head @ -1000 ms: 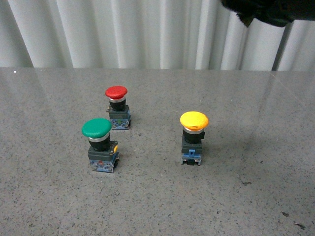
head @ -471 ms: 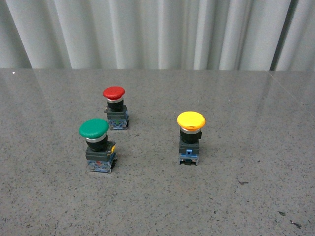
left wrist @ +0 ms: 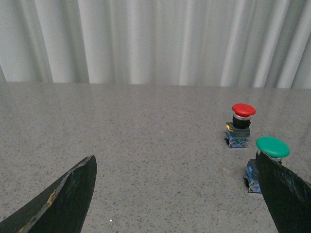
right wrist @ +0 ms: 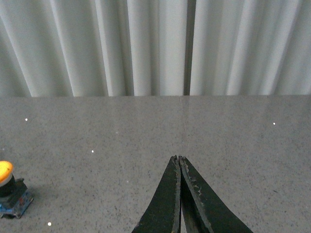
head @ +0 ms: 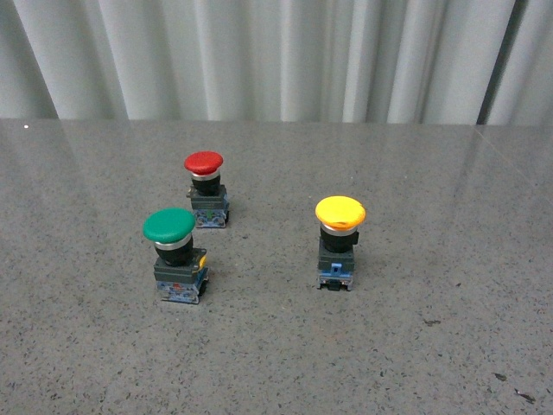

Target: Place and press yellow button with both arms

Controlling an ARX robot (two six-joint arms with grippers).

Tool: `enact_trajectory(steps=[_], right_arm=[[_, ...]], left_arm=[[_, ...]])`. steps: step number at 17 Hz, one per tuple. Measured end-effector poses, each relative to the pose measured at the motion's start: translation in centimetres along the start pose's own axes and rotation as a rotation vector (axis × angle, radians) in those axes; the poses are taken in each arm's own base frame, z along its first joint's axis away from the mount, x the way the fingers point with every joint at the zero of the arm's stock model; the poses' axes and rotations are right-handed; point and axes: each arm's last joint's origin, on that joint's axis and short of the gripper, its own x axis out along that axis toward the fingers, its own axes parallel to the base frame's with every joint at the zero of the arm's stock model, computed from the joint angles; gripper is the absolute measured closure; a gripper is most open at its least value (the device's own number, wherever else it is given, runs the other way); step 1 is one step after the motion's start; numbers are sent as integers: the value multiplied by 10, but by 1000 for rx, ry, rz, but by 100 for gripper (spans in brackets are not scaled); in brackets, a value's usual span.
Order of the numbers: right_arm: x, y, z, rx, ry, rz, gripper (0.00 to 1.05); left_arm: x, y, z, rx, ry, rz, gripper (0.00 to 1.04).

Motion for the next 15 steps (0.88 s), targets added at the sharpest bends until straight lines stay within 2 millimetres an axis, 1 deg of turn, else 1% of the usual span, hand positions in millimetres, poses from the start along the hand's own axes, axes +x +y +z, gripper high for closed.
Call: enact_trajectory(steps=[3, 6, 12, 13, 15], right_arm=[[-6, -4, -7, -2, 8, 1, 103], [-13, -16, -12, -3, 0, -11, 103], [-23, -15, -20, -3, -6, 3, 103], [-24, -16, -23, -4, -20, 3, 103], [-28, -16, -24, -3, -17, 3, 103]], left_arm=[[0, 0, 0, 0, 0, 0, 7], [0, 0, 0, 0, 0, 2, 7], [0, 0, 0, 0, 0, 0, 7], [0, 0, 0, 0, 0, 0, 7], [0, 0, 0, 0, 0, 0, 7]])
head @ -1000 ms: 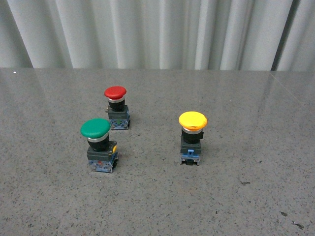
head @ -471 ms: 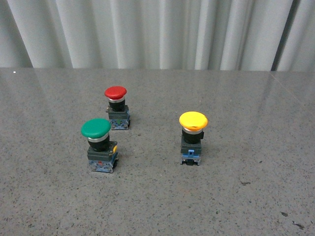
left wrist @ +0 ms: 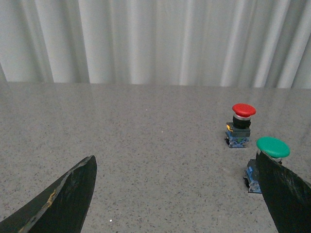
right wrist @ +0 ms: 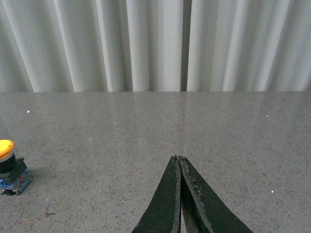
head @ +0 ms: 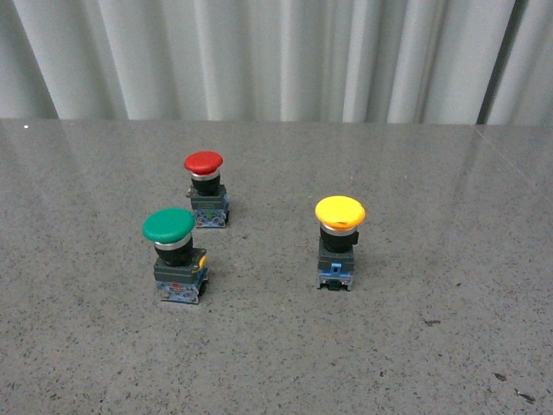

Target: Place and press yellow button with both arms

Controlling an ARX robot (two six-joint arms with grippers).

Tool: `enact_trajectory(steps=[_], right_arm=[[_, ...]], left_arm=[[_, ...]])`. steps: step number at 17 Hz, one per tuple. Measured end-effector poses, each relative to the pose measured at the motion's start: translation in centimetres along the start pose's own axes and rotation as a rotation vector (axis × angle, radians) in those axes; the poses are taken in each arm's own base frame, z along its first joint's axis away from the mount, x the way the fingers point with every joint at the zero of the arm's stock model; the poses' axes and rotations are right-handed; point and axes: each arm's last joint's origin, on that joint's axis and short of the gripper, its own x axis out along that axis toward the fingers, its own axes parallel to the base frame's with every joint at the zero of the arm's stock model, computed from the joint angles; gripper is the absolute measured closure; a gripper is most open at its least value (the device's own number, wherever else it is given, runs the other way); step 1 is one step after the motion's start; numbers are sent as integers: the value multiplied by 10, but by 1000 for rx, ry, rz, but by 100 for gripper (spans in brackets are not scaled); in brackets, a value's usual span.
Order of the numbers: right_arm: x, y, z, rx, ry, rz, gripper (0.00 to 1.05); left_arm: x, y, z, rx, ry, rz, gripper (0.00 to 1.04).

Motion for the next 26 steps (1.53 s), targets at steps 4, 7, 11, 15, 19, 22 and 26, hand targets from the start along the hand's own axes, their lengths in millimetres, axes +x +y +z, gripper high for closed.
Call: enact_trajectory(steps=[4, 7, 11, 15, 19, 22, 26], right_arm=[[-5, 0, 0, 0, 1, 0, 103], [-8, 0, -1, 0, 6, 0, 103], [-18, 0, -4, 0, 16, -1, 103], [-18, 0, -4, -1, 11, 0, 96], [-18, 0, -4, -1, 11, 0, 49], [-18, 0, -4, -1, 11, 0, 16], [-18, 0, -4, 0, 11, 0, 6]], left_arm=[[0, 0, 0, 0, 0, 0, 7], [0, 0, 0, 0, 0, 0, 7], [0, 0, 0, 0, -1, 0, 7], [0, 0, 0, 0, 0, 0, 7], [0, 0, 0, 0, 0, 0, 7], [0, 0, 0, 0, 0, 0, 7], [0, 0, 0, 0, 0, 0, 7]])
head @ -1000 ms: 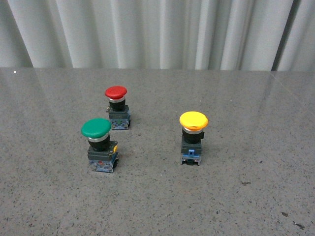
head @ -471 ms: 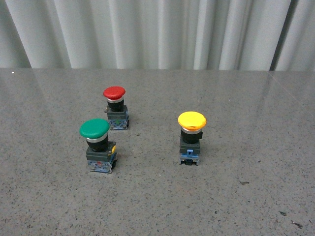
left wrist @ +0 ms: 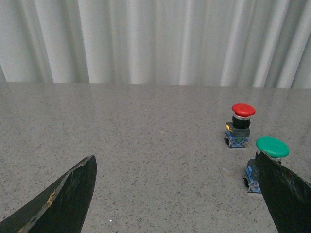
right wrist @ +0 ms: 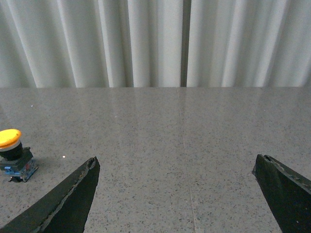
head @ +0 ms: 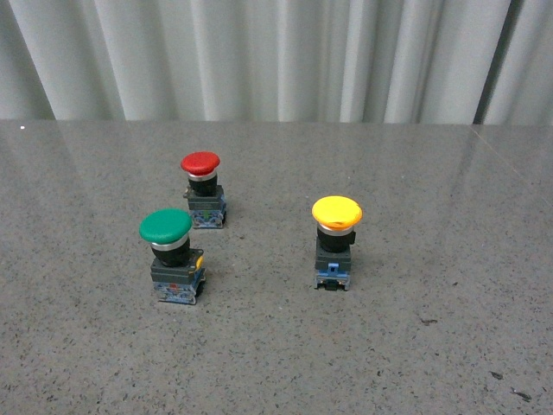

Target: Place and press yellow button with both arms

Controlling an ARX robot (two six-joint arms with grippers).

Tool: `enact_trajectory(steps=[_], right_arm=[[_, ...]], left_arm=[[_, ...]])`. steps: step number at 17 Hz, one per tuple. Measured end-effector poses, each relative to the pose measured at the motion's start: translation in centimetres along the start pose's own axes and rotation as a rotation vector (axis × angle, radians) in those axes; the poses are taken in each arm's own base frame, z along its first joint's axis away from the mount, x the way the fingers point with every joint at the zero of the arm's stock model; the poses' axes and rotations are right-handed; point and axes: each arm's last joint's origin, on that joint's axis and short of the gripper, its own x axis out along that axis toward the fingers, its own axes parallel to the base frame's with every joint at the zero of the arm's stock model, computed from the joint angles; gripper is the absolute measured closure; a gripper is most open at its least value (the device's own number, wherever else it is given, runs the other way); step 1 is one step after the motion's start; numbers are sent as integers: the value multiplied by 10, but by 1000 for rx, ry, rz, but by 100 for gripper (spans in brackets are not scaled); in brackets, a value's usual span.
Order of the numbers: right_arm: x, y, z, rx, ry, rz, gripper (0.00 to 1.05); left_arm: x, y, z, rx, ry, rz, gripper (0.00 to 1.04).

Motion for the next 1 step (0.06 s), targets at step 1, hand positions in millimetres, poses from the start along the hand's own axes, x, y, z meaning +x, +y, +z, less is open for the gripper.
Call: enact_trajectory(steps=[1], right_arm=[[0, 0, 0, 0, 0, 0, 6]], left_arm=[[0, 0, 0, 0, 0, 0, 7]])
